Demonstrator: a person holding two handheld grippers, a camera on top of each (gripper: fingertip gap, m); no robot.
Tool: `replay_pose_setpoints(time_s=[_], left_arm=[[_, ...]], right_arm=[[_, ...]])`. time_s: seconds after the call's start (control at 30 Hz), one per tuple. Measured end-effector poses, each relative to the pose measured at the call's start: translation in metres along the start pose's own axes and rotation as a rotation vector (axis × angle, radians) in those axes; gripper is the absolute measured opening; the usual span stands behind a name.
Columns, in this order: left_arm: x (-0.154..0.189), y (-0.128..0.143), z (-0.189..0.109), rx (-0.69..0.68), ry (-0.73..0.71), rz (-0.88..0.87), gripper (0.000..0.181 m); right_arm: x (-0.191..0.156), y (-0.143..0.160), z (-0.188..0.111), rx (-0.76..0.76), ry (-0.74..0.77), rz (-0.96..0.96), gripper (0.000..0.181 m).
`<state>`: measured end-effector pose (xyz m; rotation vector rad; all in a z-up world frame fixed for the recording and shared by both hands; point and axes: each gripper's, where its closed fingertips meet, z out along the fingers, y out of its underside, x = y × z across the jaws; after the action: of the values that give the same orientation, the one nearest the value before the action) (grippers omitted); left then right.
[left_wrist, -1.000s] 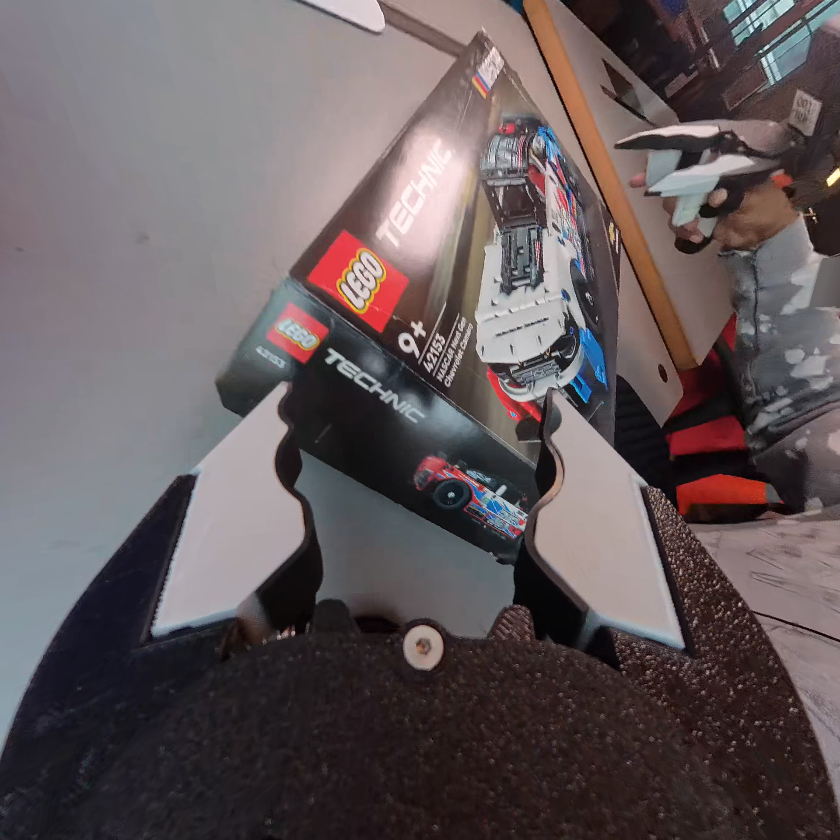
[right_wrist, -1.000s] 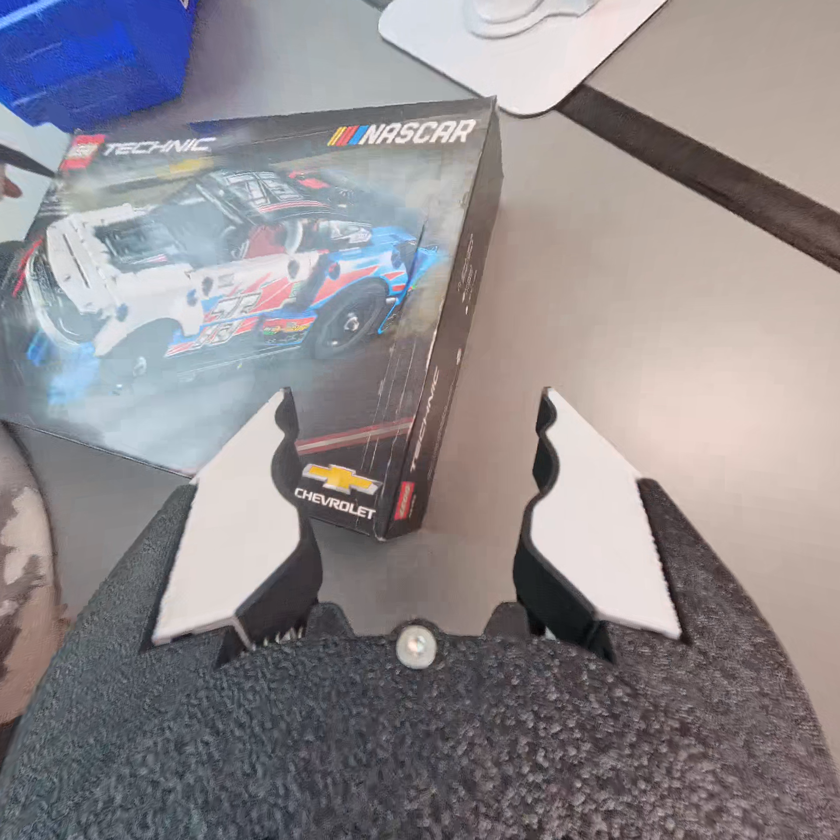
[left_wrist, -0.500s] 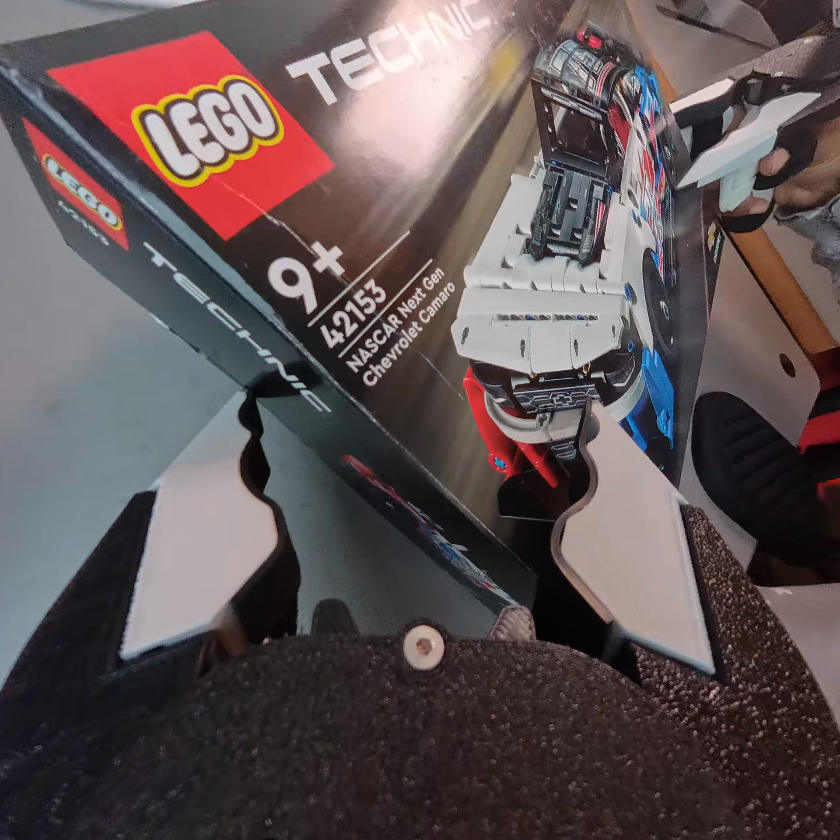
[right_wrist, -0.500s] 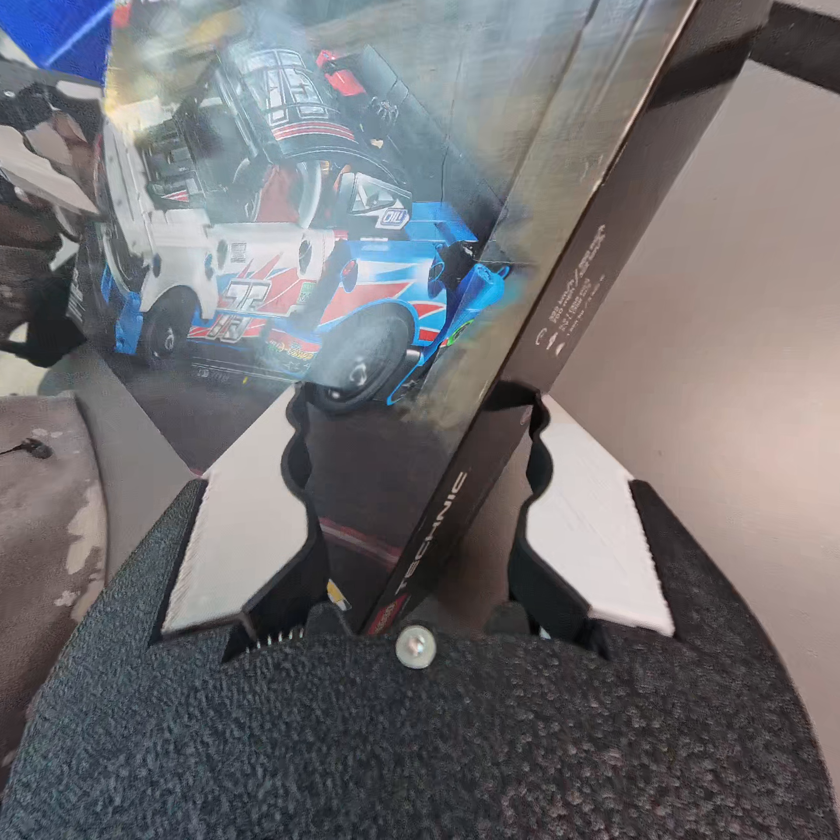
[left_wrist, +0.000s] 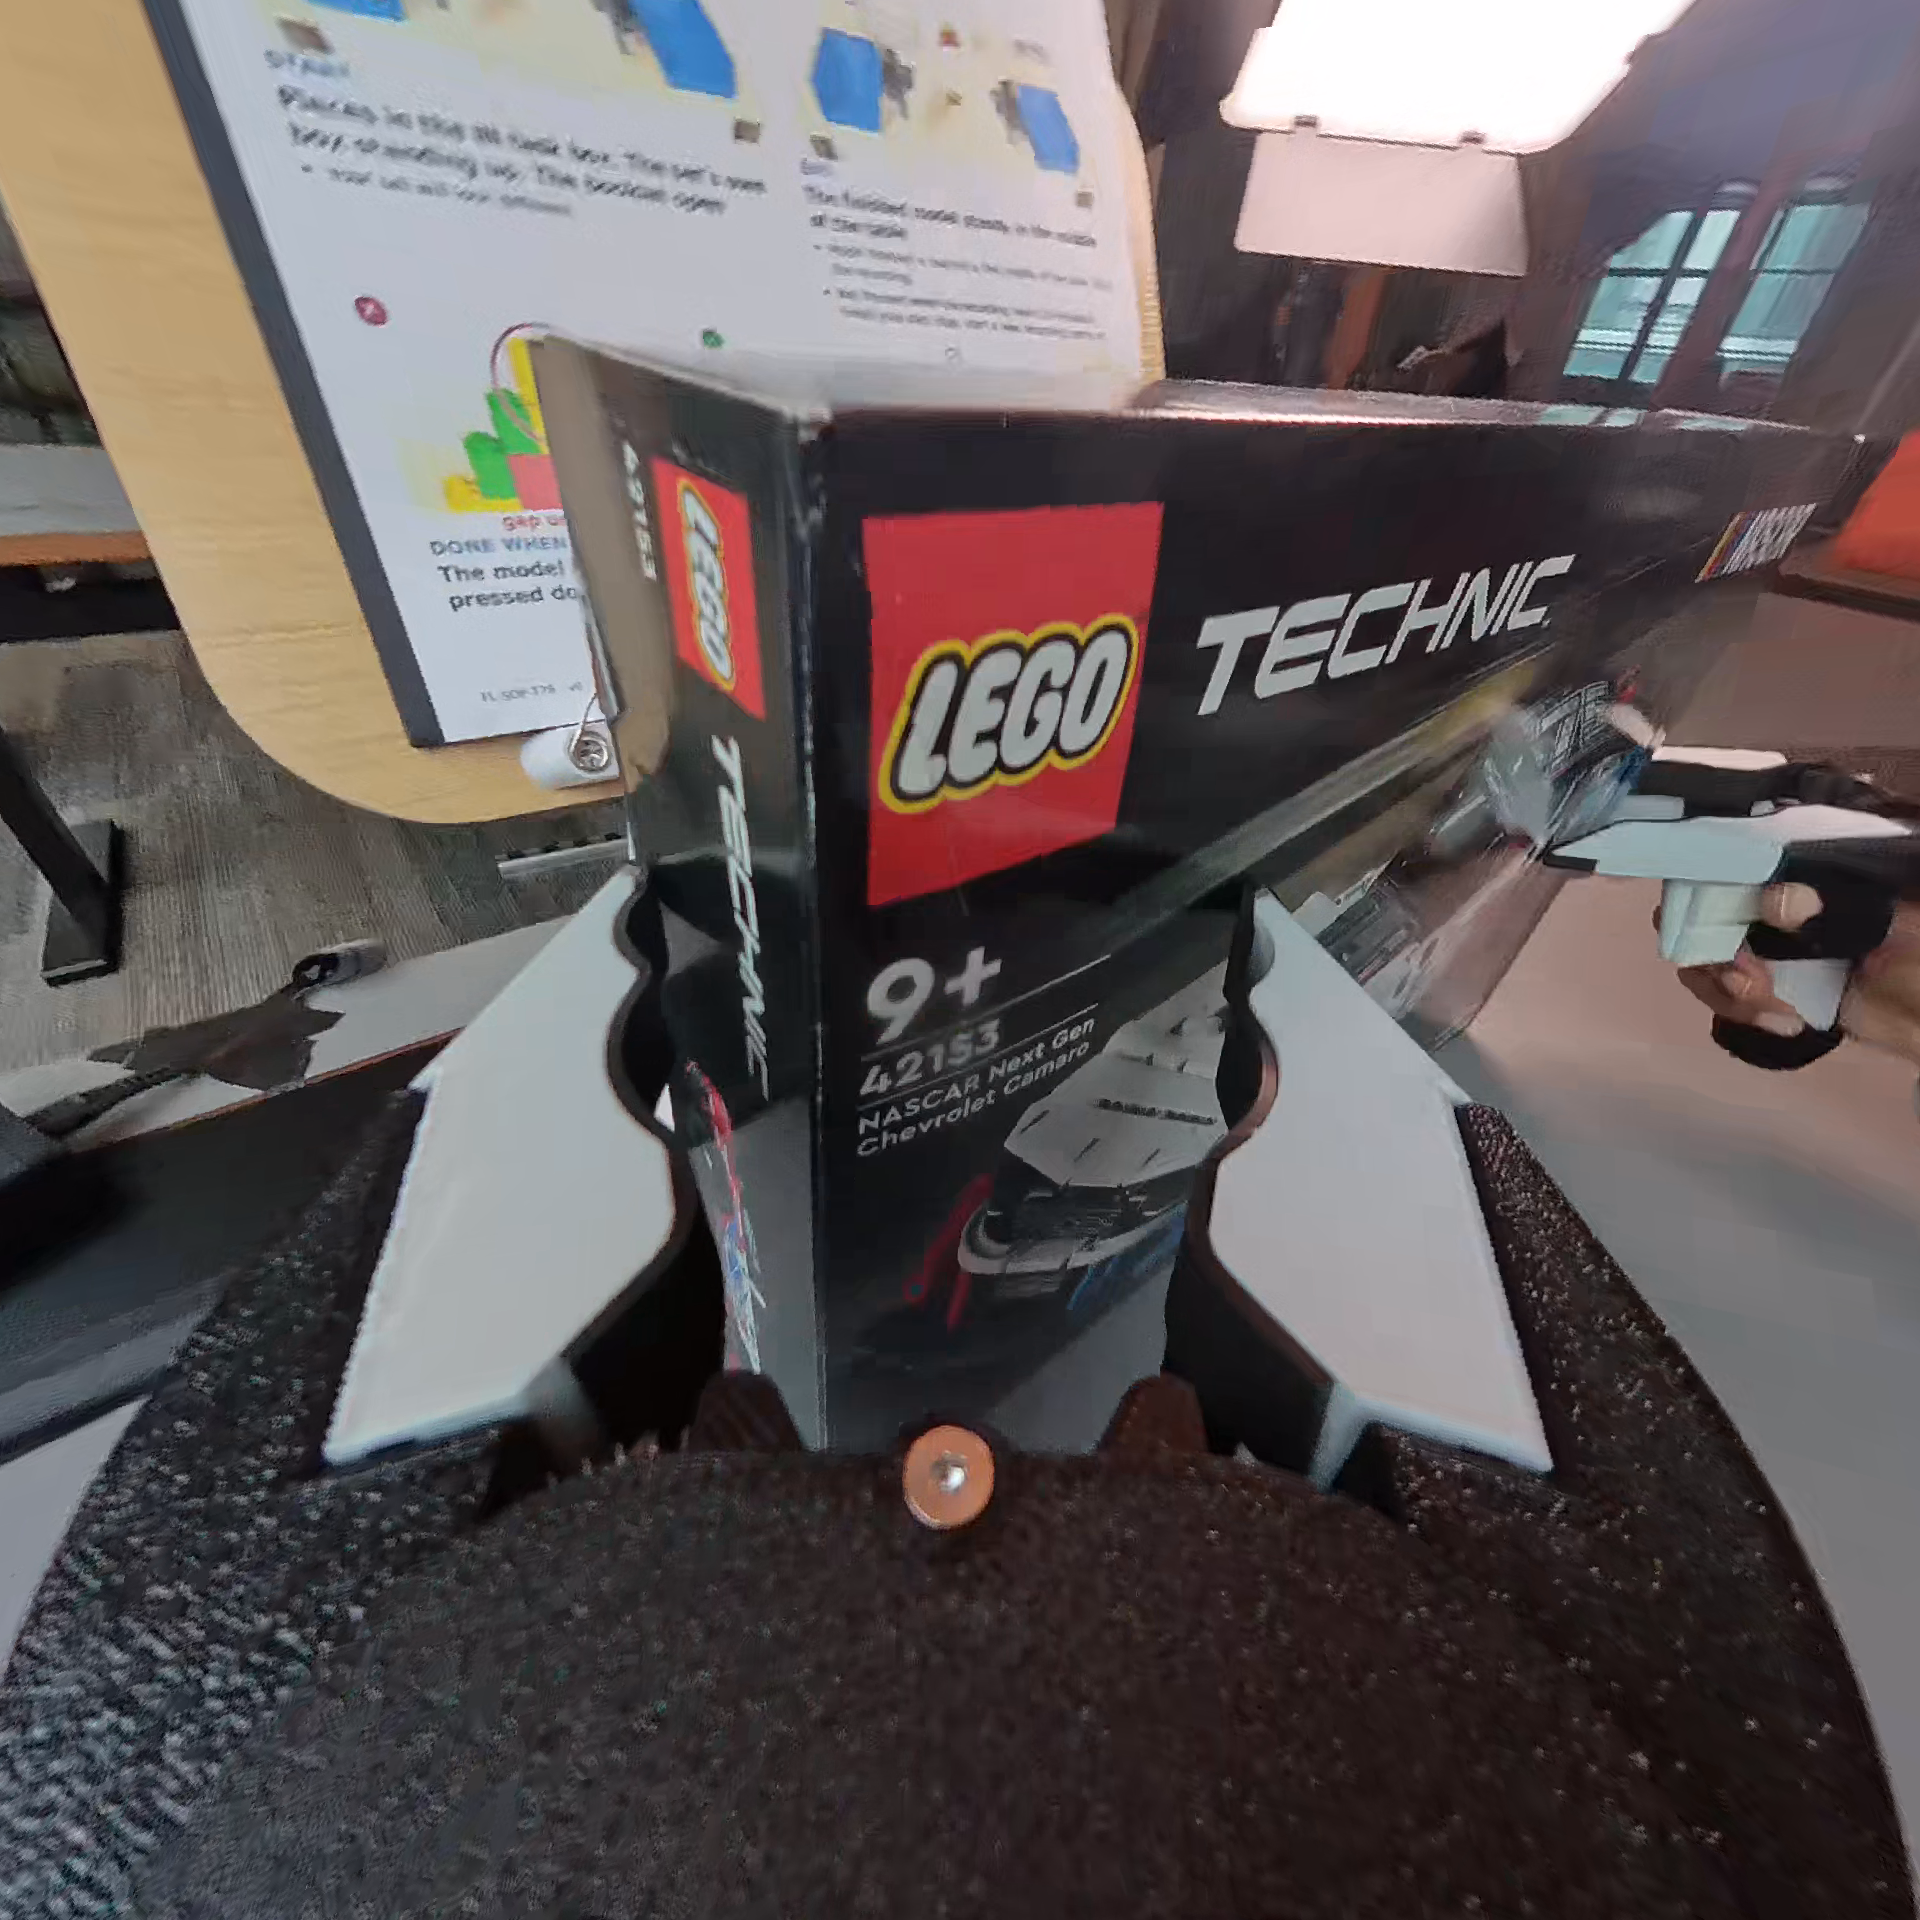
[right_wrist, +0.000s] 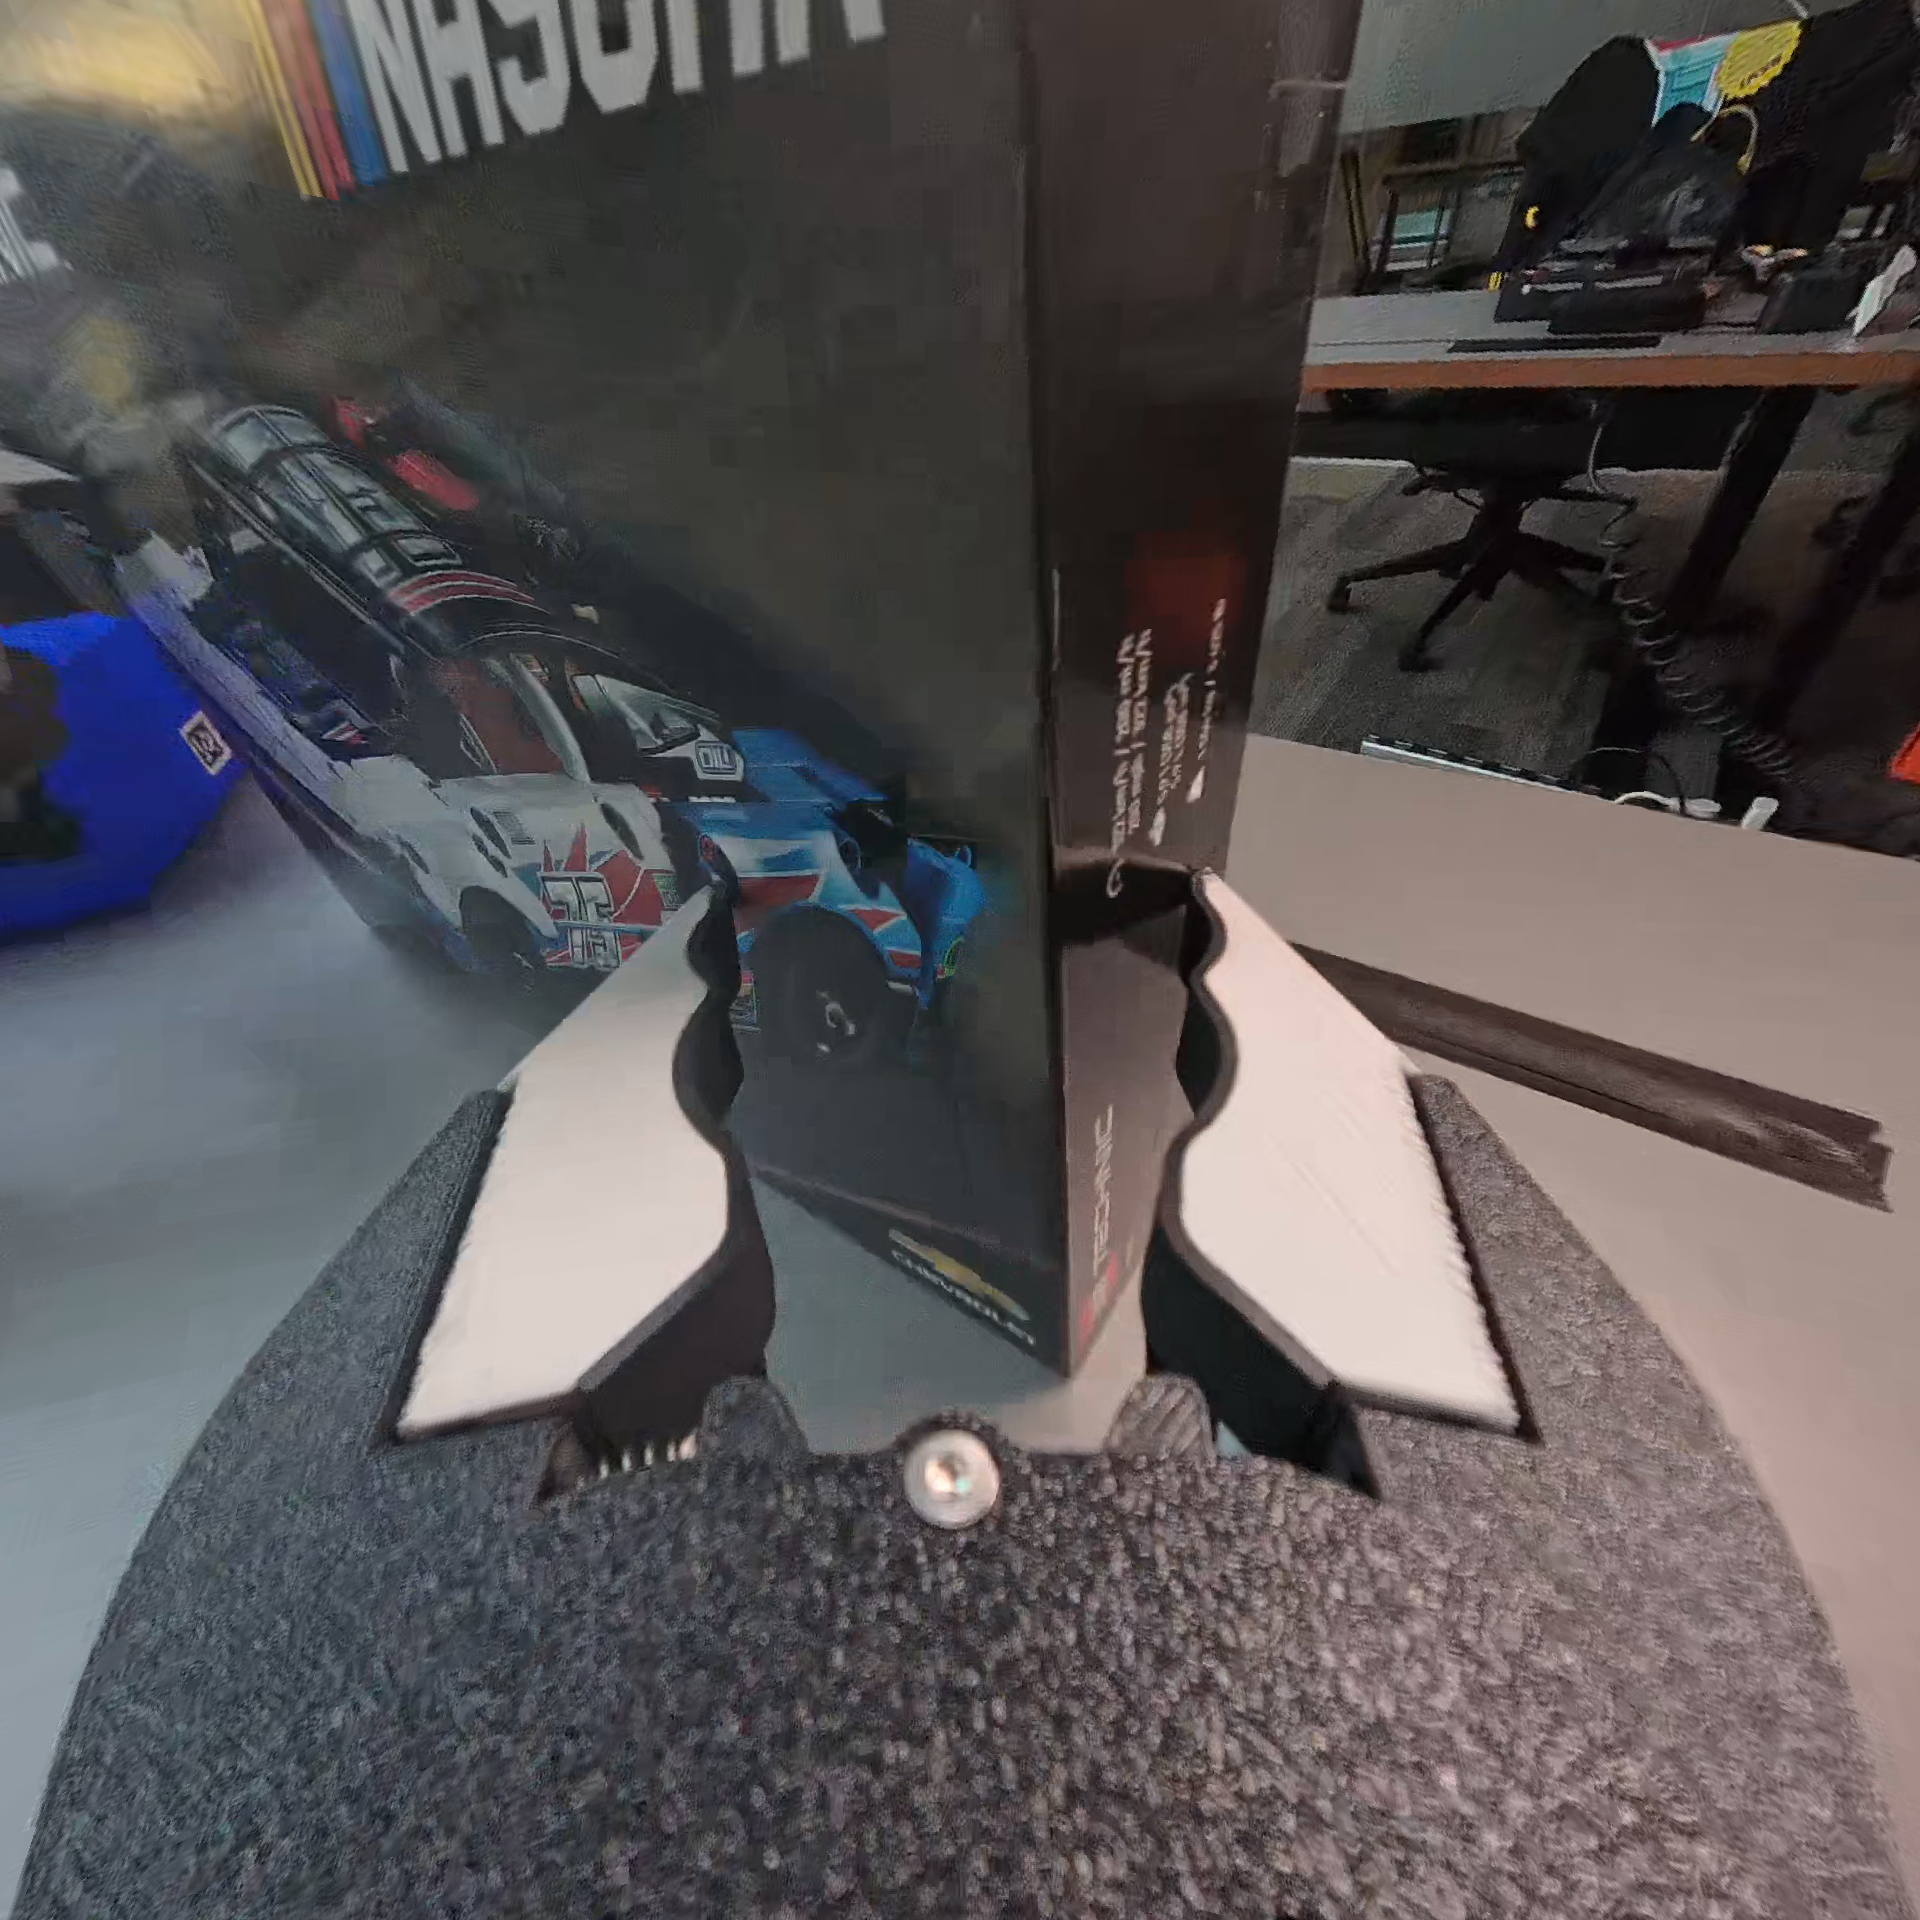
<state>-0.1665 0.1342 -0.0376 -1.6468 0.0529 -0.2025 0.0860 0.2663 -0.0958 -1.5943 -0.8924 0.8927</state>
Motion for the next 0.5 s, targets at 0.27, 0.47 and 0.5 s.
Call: replay_pose_setpoints(time_s=[0.27,0.47,0.5], left_arm=[[-0.020,-0.004,0.020,0.108,0.012,-0.058,0.107],[-0.003,0.014,-0.013,0.134,0.079,0.123,0.100],[-0.004,0.029,-0.017,0.070,0.072,0.132,0.097]], right_arm=[[0.009,-0.008,0.014,0.159,-0.004,0.061,0.087],[-0.004,0.004,-0.007,0.180,-0.048,-0.082,0.084],[-0.003,0.008,-0.009,0.147,-0.054,-0.102,0.080]])
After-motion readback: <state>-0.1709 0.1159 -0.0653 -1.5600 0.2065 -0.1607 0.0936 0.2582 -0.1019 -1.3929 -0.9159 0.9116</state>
